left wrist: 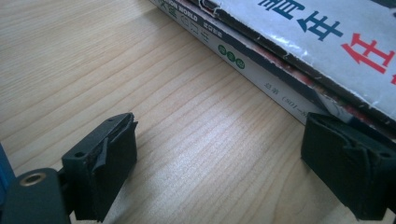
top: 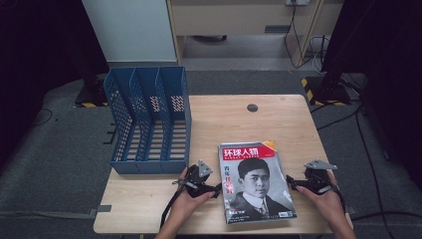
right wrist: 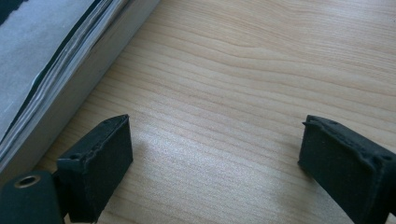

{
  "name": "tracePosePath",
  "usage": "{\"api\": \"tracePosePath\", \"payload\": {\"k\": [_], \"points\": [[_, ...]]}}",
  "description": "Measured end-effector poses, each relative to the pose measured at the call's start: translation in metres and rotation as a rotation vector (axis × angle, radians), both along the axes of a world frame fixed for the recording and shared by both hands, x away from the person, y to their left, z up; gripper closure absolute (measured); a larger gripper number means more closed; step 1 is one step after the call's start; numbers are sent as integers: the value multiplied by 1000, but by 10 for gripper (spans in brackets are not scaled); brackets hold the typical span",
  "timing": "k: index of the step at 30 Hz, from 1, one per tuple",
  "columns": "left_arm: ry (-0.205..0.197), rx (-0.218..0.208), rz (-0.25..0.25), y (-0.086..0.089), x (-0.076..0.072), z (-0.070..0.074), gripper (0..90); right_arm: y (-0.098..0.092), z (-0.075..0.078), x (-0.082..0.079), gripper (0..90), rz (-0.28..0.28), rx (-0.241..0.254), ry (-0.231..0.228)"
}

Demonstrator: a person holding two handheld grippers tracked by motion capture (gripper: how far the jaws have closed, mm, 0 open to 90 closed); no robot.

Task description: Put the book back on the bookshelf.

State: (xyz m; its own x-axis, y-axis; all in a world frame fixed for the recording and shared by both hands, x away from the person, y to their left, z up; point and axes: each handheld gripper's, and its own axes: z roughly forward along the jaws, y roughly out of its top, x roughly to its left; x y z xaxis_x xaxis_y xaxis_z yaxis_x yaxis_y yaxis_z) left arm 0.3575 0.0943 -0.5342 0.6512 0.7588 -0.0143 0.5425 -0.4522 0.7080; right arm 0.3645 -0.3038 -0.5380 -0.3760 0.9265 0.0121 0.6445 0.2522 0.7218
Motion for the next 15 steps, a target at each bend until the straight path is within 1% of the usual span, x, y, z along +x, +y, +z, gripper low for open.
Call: {"api": "tracePosePath", "payload": {"k": [1,2,3,4,5,7,8,9,10,11,12,13,14,15], "points": [[7,3,4,-1,-1,2,114,0,1,0,140,3,-1,4],[7,3,4,-1,-1,2,131,0,1,0,140,3,-1,4],[0,13,2,-1,-3,3,131,-1,2,1,166,8,6,-1],[-11,28,2,-2,-5,5,137,-3,6,1,188,0,20,-26],[-20,33,14,-1,-8,10,141,-4,8,1,219,-3,28,-37],[-28,8,30,1,-12,17,152,-4,12,-1,255,-4,28,-56],[-39,10,33,2,-14,20,160,-4,14,-2,280,-1,27,-60],[-39,10,33,2,-14,20,168,-4,14,-2,280,-1,27,-60],[-53,2,39,5,-19,26,177,-4,18,-4,312,8,23,-81],[-53,2,39,5,-19,26,192,-4,18,-4,312,8,23,-81],[-51,-14,34,6,-20,28,200,-3,23,-6,344,6,35,-93],[-53,-31,32,7,-21,31,203,-2,26,-7,354,8,45,-100],[-68,-46,33,10,-22,36,205,-1,28,-8,364,10,52,-109],[-77,-62,44,12,-23,39,207,-1,30,-8,377,13,53,-116]]}}
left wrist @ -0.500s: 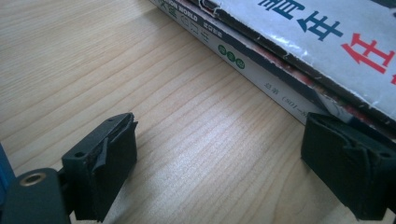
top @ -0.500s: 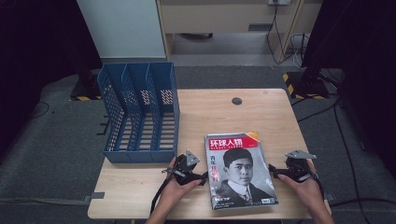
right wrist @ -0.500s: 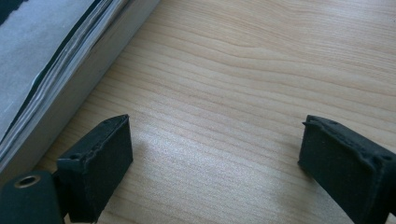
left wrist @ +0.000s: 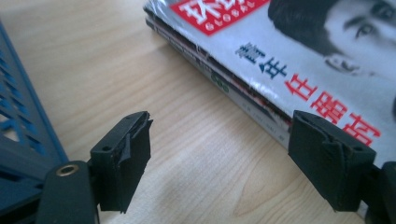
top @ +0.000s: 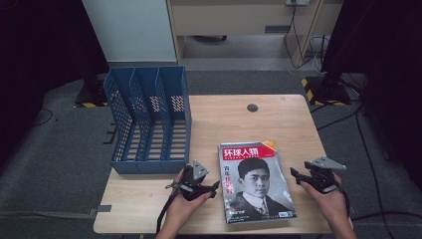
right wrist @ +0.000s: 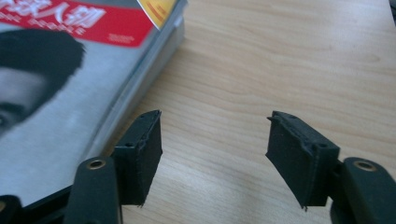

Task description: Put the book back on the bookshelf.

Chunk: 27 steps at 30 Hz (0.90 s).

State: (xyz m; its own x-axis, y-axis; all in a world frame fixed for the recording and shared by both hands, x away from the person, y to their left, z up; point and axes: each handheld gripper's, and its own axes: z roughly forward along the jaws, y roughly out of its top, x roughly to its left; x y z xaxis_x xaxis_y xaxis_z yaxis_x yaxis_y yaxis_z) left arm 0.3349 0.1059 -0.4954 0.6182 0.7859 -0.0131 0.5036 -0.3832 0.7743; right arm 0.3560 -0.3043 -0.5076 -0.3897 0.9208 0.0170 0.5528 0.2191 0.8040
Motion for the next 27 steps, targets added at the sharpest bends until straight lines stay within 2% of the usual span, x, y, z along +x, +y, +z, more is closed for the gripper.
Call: {"api": "tracePosePath", "payload": {"k": [1,2,3,4,8,10,14,21,22,26,27], "points": [[-8,-20,9,2,0,2,209,1,2,-1,393,2,5,-5],[-8,-20,9,2,0,2,211,1,2,-1,393,2,5,-5],[-26,-68,34,5,-1,7,213,3,7,-2,417,12,15,-20],[-33,-91,43,6,-2,9,215,4,9,-3,425,19,21,-28],[-42,-124,38,4,-1,11,213,10,13,-6,458,41,41,-42],[-42,-145,20,-4,0,10,212,14,17,-8,501,72,53,-54],[-48,-136,-15,-17,2,6,210,20,20,-10,507,103,81,-61],[-18,-135,-54,-30,3,-4,199,32,19,-9,440,154,118,-47],[-22,-128,-56,-32,2,-4,197,37,15,-8,404,170,110,-26],[-16,-118,-61,-36,6,-8,183,42,10,-5,350,184,93,2],[4,-126,-67,-37,10,-11,175,45,5,-2,333,188,94,25]]}}
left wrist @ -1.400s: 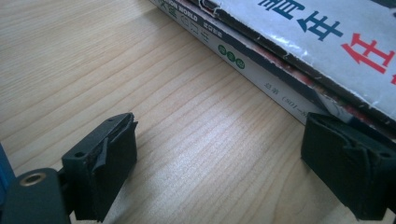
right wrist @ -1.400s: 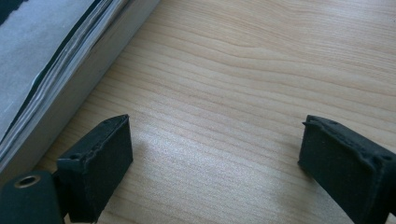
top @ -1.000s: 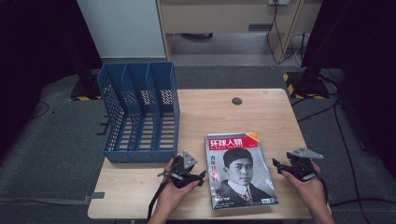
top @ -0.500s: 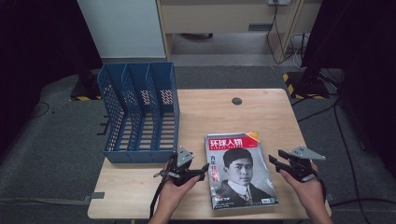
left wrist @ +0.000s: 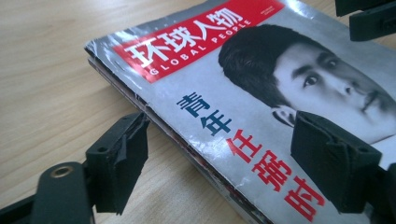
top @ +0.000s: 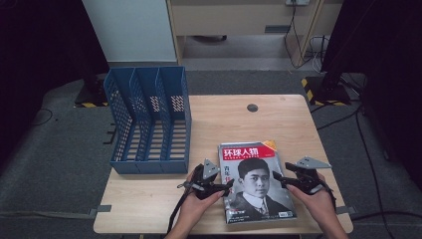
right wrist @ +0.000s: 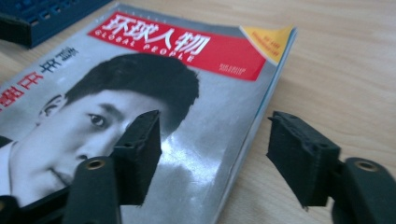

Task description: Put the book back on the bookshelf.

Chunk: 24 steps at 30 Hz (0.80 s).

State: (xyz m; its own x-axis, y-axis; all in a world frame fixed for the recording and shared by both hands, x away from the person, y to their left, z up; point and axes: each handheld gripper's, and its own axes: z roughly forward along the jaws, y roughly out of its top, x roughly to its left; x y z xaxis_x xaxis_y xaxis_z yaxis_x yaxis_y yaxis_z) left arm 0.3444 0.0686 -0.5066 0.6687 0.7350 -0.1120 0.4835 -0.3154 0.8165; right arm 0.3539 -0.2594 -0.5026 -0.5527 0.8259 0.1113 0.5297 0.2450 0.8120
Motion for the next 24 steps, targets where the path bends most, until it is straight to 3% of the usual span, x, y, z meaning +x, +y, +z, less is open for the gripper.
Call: {"api": "tracePosePath", "payload": {"k": [6,7,12,16,19,21,23,24], "points": [[46,8,-13,-3,3,-9,149,6,-6,3,318,21,-2,38],[52,-7,-11,-2,4,-10,142,8,-7,3,308,21,-10,42],[88,-41,-48,-1,8,-12,149,7,-5,2,336,38,-15,25],[100,-37,-44,-1,10,-12,121,10,-6,0,339,52,-26,27],[129,-87,-38,4,13,-7,161,9,-6,0,350,56,-27,20],[133,-98,-38,5,14,-6,175,9,-7,0,350,61,-26,15],[165,-133,-29,10,18,-7,211,9,-8,0,348,62,-20,19],[166,-124,-30,11,20,-9,222,9,-8,0,345,59,-15,22]]}}
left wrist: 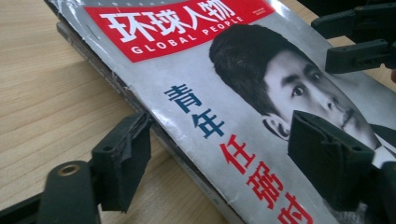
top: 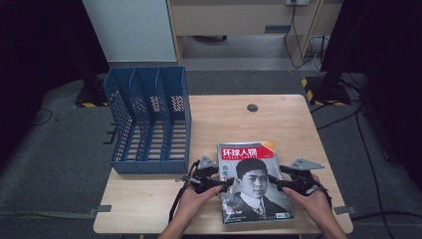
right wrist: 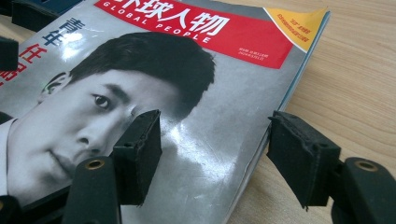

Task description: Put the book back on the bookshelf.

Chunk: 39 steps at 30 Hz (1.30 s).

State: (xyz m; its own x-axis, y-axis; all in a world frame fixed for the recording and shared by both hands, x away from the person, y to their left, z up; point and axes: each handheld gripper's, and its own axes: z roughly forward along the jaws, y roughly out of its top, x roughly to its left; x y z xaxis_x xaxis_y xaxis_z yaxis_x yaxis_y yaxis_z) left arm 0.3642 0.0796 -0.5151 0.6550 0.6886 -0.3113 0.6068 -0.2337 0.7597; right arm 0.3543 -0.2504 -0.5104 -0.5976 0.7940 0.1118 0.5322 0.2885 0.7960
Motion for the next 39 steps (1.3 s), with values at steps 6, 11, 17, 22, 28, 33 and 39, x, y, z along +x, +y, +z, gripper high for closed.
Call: {"api": "tracePosePath", "payload": {"k": [6,11,17,22,28,33,39], "points": [[2,22,-1,-5,5,-5,230,5,-1,3,297,-13,0,-1],[10,22,48,-8,13,-3,252,6,-2,2,294,-17,-4,-11],[23,-31,30,-1,13,14,266,7,-1,1,313,5,-9,-25],[24,-20,6,-1,20,23,312,9,-2,1,321,22,-11,-29],[45,-28,-20,-8,33,30,339,13,-2,3,339,51,-21,-48],[62,-34,-17,-12,44,28,353,13,-2,3,352,55,-19,-47],[72,-32,-19,-18,57,30,355,16,-2,4,355,68,-19,-46]]}}
